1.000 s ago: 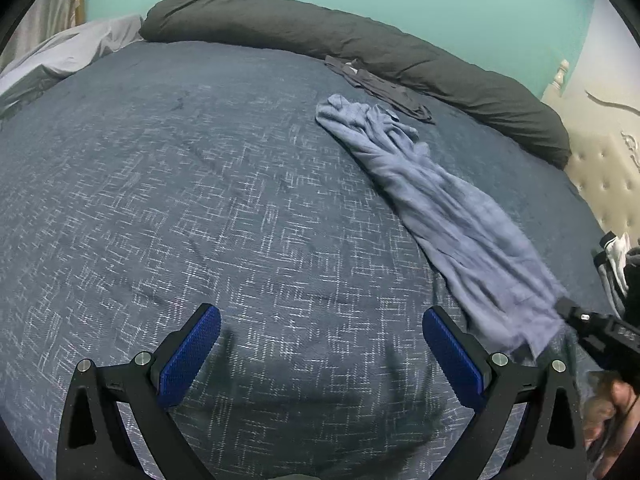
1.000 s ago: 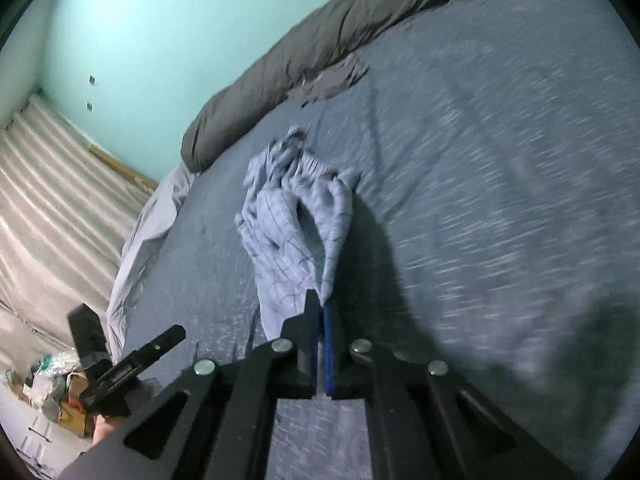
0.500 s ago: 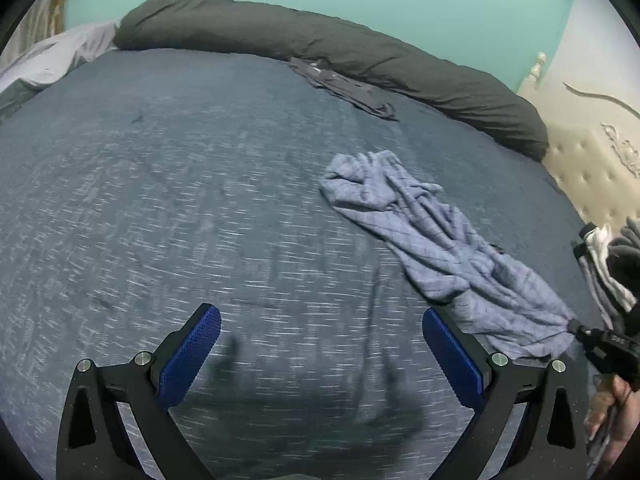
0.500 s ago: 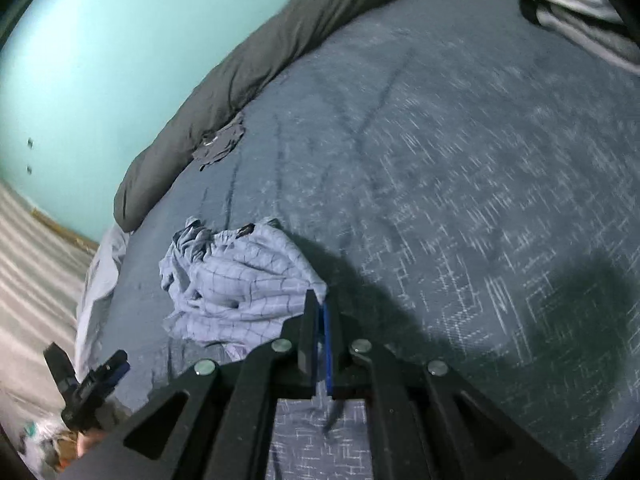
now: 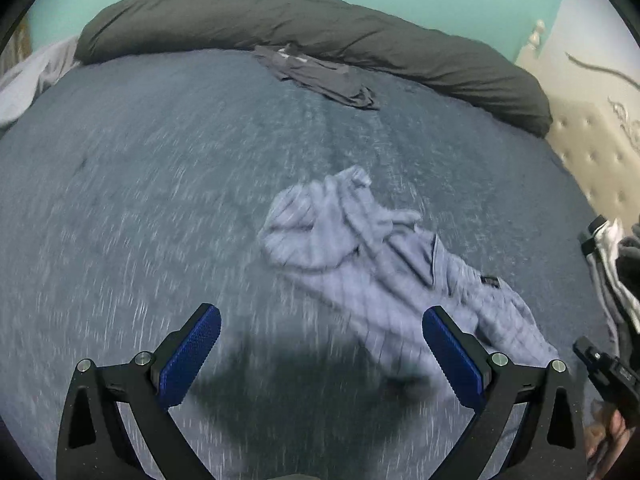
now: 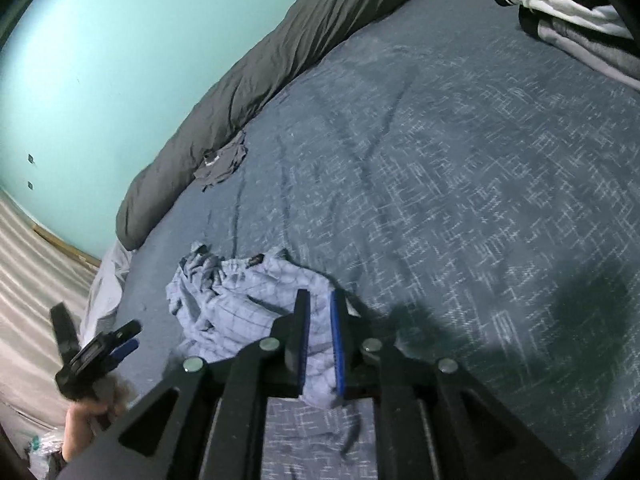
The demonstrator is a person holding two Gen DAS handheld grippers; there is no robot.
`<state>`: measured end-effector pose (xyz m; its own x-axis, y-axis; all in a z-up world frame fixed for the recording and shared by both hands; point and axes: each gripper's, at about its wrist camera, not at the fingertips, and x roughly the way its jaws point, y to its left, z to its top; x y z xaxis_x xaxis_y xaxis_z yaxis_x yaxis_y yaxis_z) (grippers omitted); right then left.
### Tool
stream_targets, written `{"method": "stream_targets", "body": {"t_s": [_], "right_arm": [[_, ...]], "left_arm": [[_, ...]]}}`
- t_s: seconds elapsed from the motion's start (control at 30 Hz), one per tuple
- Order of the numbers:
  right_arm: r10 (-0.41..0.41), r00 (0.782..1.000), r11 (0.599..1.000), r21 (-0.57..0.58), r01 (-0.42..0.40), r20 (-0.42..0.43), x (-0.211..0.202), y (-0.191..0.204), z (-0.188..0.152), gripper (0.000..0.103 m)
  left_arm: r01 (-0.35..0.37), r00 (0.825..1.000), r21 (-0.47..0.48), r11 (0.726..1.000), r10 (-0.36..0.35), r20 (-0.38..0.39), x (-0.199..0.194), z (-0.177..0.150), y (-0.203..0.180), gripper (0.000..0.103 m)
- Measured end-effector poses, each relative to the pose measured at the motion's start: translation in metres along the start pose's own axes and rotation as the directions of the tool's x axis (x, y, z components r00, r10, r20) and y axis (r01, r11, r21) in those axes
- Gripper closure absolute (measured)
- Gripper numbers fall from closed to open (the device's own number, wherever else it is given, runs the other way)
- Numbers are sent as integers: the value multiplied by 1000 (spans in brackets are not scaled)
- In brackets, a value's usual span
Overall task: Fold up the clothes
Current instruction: 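Lower the left gripper onto the shorts and grasp a leg edge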
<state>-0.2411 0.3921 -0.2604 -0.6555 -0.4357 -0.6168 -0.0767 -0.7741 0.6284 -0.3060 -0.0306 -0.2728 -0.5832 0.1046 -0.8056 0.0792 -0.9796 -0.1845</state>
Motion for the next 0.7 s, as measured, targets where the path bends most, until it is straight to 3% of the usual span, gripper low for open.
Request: {"method": "stream_targets", "body": {"t_s": [0.2, 0.5, 0.7], "right_arm": [[38, 999, 999, -9, -38, 11, 0, 4, 6, 93], [53, 999, 999, 4, -53, 10, 2, -1, 6, 93], [50, 999, 999, 5, -50, 15, 2, -1, 7, 93]], "left_arm": [[-18, 999, 35, 999, 20, -50, 37, 29, -8, 0], [-32, 997, 76, 997, 37, -65, 71, 46, -13, 1], [-27, 995, 103, 994, 36, -94, 89, 56, -12, 17]]}}
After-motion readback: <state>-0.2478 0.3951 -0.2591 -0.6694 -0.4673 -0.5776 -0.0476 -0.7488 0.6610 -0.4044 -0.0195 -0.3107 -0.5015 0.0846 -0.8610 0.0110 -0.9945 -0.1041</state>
